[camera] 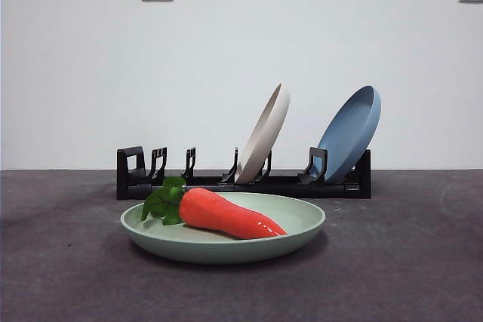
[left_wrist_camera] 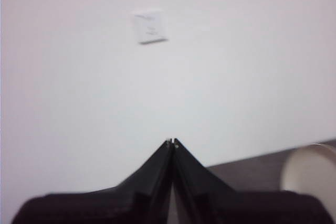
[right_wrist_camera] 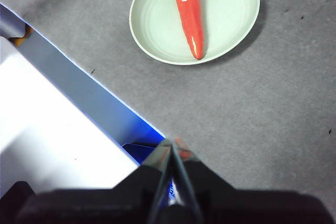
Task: Take the green plate from the plate rack,put the plate on the table,take the carrot from the table,put the carrot in the plate
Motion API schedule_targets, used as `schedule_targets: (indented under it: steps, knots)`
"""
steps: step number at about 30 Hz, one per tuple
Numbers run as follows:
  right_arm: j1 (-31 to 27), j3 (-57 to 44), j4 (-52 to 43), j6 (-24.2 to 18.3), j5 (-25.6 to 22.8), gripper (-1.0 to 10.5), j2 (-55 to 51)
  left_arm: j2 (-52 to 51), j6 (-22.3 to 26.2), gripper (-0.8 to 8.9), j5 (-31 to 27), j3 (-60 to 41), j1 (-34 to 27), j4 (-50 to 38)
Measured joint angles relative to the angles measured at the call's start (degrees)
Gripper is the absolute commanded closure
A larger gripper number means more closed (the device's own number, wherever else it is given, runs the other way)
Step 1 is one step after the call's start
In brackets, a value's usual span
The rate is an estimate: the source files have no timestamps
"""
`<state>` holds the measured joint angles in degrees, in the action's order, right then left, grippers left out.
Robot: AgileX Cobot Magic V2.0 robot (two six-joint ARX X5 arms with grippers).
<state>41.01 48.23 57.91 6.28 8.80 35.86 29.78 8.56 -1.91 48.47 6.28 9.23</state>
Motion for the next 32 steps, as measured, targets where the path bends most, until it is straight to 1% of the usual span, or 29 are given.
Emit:
schedule_targets:
  steps: [3, 8, 17, 24, 27, 32]
  knots:
    - [0.0, 0.0, 0.0, 0.0, 0.0, 9.5, 0.0, -5.7, 0.0, 8.17, 0.7, -9.53, -4.0, -4.7]
    - [0.0, 0.0, 0.0, 0.0, 0.0, 9.5, 0.0, -13.16, -0.35, 8.17, 0.87, -23.43, -7.65, -4.17]
    - [0.0, 0.0, -0.02, 0.0, 0.0, 9.5, 0.0, -22.86, -3.76, 8.17, 0.98, -38.71, -9.92, -4.44]
    - [0.0, 0.0, 0.0, 0.0, 0.0, 9.5, 0.0, -26.91, -7.23, 8.17, 1.03, -45.99, -9.99, -4.35]
    - [0.0, 0.0, 0.0, 0.0, 0.0, 9.5, 0.0, -27.98, -8.55, 8.17, 1.03, -47.3, -9.99, -3.93]
    - [0.0, 0.0, 0.0, 0.0, 0.0, 9.5, 0.0, -29.51, -10.12, 8.17, 1.05, -47.5, -9.99, -0.15]
